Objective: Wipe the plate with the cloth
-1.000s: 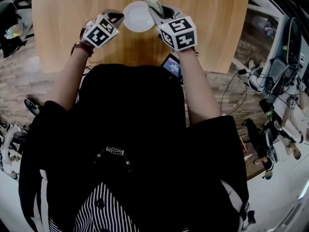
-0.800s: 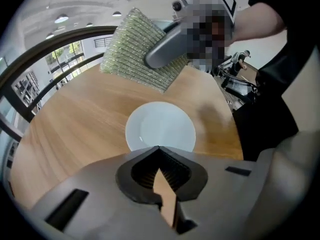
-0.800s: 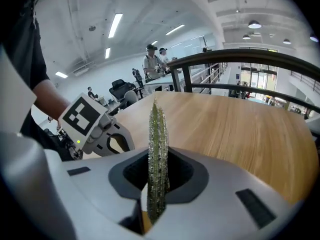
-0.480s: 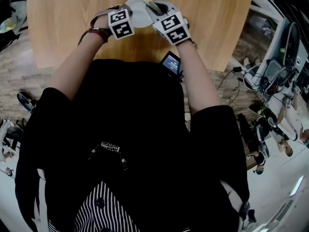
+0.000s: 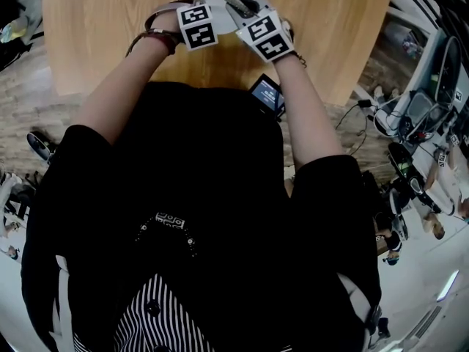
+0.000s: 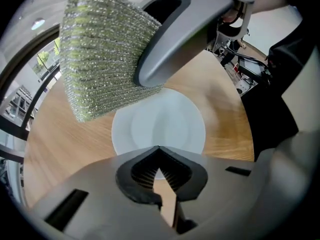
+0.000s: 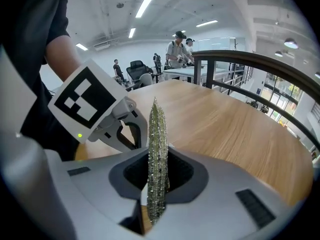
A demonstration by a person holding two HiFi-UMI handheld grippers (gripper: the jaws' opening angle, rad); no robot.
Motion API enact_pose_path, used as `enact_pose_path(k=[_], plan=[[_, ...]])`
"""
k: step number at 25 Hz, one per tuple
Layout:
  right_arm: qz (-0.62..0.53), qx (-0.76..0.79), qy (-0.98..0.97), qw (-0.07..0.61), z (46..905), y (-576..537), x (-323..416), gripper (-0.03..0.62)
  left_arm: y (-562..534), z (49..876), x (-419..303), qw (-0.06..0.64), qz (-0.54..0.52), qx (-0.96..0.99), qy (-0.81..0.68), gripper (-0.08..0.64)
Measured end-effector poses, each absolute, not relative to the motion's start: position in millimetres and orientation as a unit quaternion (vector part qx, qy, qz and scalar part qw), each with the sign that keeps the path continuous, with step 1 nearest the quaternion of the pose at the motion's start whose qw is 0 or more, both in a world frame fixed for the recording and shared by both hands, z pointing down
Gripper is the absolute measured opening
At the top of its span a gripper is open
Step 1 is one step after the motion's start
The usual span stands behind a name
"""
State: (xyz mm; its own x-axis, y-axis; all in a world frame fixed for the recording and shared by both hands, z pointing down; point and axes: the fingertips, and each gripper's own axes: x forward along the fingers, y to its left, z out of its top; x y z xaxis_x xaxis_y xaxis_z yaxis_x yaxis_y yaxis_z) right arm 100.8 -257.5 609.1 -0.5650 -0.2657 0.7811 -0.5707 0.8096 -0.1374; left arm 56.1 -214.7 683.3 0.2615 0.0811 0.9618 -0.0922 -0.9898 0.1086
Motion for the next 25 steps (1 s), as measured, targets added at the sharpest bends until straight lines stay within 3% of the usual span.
enact_pose_path(k=[17, 25], plan=[[0.065, 0.194, -0.861, 0.466, 631, -262, 95, 0.049, -215, 683, 59, 0.103, 0.603, 0.791, 0.003, -0.005], [0.142, 0.122, -0.856, 0.481, 674, -225, 85, 0.049, -217, 682, 60, 0.106, 0.597, 0.796, 0.001, -0.005]])
